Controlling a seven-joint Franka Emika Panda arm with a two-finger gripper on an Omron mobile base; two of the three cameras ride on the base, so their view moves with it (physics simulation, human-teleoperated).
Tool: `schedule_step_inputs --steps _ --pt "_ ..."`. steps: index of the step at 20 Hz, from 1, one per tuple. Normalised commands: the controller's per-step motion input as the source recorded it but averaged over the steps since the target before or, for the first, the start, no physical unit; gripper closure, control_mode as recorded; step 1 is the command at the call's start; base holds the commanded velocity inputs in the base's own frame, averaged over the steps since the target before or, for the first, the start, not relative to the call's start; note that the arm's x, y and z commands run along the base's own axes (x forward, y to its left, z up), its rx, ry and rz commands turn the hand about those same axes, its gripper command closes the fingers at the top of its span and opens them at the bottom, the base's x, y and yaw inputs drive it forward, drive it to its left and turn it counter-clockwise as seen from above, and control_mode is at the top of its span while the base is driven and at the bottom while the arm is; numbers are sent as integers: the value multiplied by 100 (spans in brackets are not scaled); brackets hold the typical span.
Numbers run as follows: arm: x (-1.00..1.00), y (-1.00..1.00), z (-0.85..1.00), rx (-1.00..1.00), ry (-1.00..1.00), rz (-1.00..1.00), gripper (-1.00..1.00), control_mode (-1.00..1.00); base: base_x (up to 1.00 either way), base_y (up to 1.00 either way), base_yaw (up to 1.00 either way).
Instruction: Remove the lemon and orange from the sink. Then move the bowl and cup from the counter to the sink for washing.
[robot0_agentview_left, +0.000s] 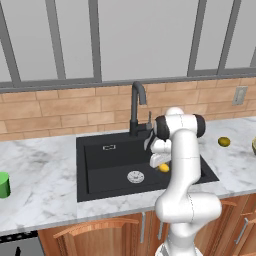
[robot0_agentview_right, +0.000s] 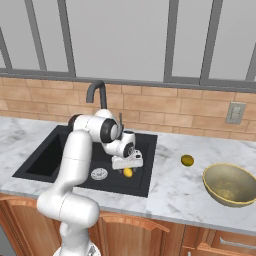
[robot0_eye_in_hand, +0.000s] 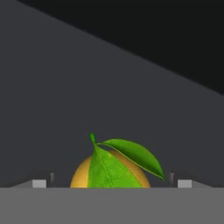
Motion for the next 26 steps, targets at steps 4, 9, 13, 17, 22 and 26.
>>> schedule_step_inputs --steps 4,9,13,17,22,26 --pt "-3 1 -9 0 0 -4 -100 -100 0 0 0" --pt "-10 0 -10 0 0 -5 -100 -100 0 0 0" --pt "-16 0 -13 -3 1 -8 100 -100 0 0 0" --pt "-19 0 -16 -4 4 -11 100 -100 0 0 0" --pt "-21 -1 -9 -2 1 -10 100 -100 0 0 0" --pt "-24 -6 4 -1 -1 -5 100 -100 0 0 0"
